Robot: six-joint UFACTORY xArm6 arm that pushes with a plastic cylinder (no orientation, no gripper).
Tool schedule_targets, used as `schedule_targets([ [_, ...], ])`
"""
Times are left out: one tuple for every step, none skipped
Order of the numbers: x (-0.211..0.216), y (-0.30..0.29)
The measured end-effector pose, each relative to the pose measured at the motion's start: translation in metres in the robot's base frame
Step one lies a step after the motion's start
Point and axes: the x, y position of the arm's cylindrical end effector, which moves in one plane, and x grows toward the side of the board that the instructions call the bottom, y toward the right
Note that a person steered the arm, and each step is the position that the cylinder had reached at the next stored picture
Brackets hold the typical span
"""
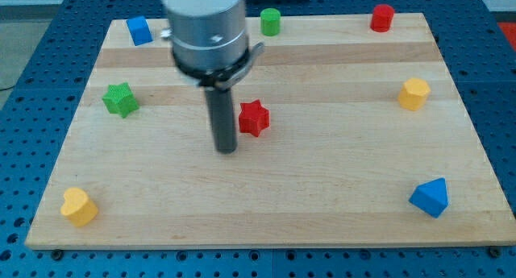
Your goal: Move your arm closer to the green star
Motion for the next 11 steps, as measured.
schedule_targets([
  [0.01,-0.058],
  [-0.005,-0.119],
  [-0.005,-0.12],
  [-0.005,-0.12],
  [-0.007,-0.137],
  [-0.027,-0.185],
  [-0.052,-0.221],
  [-0.091,-0.226],
  [-0.117,-0.224],
  [-0.122,-0.198],
  [-0.115,-0.173],
])
